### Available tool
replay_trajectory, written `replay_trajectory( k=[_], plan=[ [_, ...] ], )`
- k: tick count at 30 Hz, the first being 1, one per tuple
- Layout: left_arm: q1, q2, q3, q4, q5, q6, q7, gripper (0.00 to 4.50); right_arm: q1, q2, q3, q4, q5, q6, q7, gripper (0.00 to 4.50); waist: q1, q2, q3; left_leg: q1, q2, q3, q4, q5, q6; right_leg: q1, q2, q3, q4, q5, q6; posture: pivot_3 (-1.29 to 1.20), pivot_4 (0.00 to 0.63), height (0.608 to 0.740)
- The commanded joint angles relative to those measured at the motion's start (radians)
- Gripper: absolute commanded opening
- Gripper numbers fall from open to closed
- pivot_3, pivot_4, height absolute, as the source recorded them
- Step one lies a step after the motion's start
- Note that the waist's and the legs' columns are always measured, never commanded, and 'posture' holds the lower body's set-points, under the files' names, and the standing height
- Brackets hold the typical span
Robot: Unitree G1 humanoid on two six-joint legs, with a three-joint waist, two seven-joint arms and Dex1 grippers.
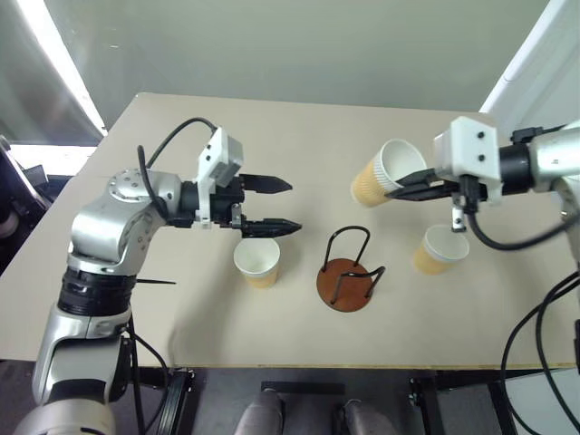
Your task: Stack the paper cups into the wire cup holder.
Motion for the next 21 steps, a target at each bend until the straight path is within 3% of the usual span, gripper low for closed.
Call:
replay_trajectory(
  k=[1, 21],
  plan=[
    [-0.007, 0.02, -0.003, -0.036, 0.008, -0.034, -0.018, 4.5, 0.006, -0.054, -0.056, -0.163, 0.126, 0.126, -0.005, 0.03, -0.001, 0.0, 0.0, 0.0, 0.0, 0.0, 0.0, 0.0, 0.0, 0.0, 0.0, 0.0, 0.0, 0.0, 0.0, 0.0, 0.15, 0.74],
    [-0.018, 0.02, -0.021, -0.041, 0.026, -0.04, -0.007, 4.5, 0.142, -0.148, 0.045, -0.208, 0.119, 0.014, -0.03, 0.03, -0.002, 0.0, 0.0, 0.001, 0.0, 0.0, 0.001, 0.001, 0.002, 0.002, 0.0, 0.0, 0.0, 0.001, 0.002, 0.0, 0.15, 0.74]
  ],
)
